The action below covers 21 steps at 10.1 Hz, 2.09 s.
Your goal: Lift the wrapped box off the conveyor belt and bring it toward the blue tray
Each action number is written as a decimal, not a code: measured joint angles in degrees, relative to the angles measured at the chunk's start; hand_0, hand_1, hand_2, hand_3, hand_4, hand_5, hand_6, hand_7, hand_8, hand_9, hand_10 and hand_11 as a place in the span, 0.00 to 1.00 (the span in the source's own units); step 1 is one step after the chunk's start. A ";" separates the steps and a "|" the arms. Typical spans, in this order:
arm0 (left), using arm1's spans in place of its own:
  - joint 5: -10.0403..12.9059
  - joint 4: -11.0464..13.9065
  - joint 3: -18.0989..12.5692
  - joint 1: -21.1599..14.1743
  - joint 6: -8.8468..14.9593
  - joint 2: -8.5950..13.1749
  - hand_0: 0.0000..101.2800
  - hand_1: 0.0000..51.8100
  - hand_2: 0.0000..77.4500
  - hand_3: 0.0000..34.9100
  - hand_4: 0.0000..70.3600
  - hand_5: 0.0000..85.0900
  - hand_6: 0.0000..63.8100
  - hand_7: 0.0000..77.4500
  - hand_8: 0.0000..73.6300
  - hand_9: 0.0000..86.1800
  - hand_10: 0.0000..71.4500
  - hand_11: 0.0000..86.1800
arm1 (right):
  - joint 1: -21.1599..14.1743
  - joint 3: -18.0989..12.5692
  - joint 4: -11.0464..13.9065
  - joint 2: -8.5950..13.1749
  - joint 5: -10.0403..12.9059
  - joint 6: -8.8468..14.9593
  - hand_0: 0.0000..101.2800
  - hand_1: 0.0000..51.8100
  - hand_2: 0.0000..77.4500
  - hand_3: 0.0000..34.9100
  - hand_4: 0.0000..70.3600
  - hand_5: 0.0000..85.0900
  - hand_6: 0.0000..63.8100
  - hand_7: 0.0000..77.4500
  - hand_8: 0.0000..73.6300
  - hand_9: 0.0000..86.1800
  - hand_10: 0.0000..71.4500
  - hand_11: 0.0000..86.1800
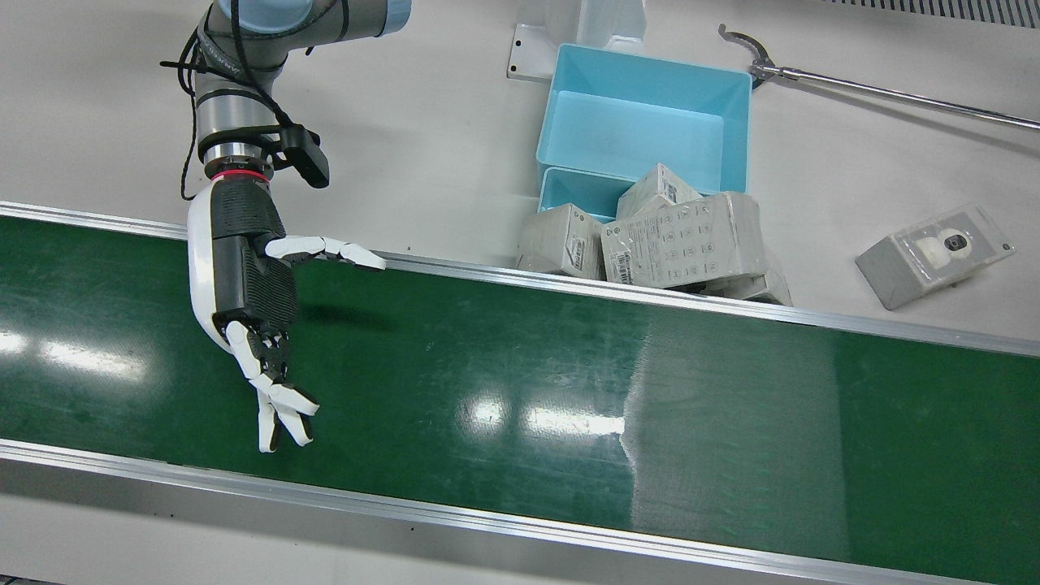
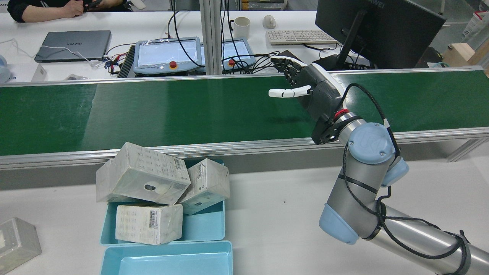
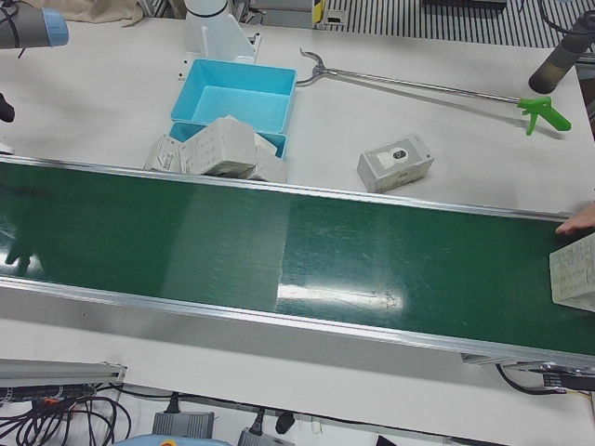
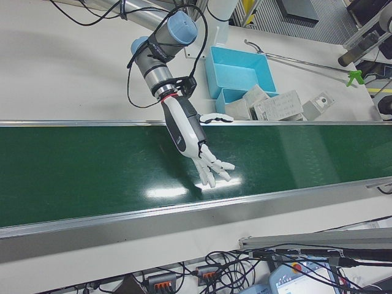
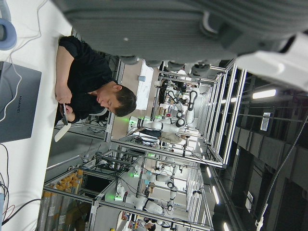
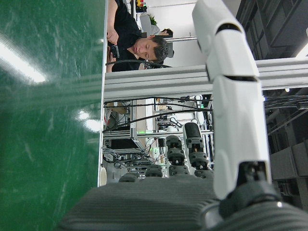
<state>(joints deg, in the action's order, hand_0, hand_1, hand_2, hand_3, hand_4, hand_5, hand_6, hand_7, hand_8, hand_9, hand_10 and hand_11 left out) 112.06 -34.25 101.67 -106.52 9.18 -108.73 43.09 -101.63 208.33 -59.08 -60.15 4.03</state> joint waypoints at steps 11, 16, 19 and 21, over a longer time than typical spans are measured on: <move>0.00 0.00 0.00 0.00 0.00 0.00 0.00 0.00 0.01 0.00 0.00 0.01 0.01 0.00 0.01 0.00 0.01 0.01 | 0.18 0.67 -6.26 -0.76 0.11 0.26 0.48 0.26 0.15 0.01 0.13 0.22 0.08 0.04 0.00 0.04 0.00 0.01; 0.00 0.00 0.00 0.00 0.00 0.00 0.00 0.00 0.01 0.00 0.00 0.01 0.01 0.00 0.01 0.00 0.01 0.01 | 0.22 1.01 -6.43 -0.86 0.20 0.25 0.47 0.27 0.13 0.01 0.14 0.23 0.08 0.05 0.01 0.04 0.00 0.01; 0.00 0.00 0.00 0.00 0.00 0.00 0.00 0.00 0.01 0.00 0.00 0.01 0.01 0.01 0.01 0.00 0.01 0.01 | 0.22 1.14 -6.44 -0.86 0.20 0.11 0.47 0.27 0.12 0.01 0.14 0.23 0.08 0.06 0.01 0.04 0.00 0.01; 0.00 0.00 0.00 0.00 0.00 0.00 0.00 0.00 0.01 0.00 0.00 0.01 0.01 0.01 0.01 0.01 0.00 0.01 | 0.19 1.16 -6.44 -0.87 0.20 0.03 0.47 0.27 0.12 0.01 0.14 0.23 0.08 0.06 0.01 0.04 0.00 0.01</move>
<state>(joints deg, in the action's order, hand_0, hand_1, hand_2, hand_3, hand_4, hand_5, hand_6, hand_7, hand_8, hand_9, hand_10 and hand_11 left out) 112.06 -34.25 101.67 -106.52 9.18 -108.73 43.28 -100.46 201.88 -59.94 -59.94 4.07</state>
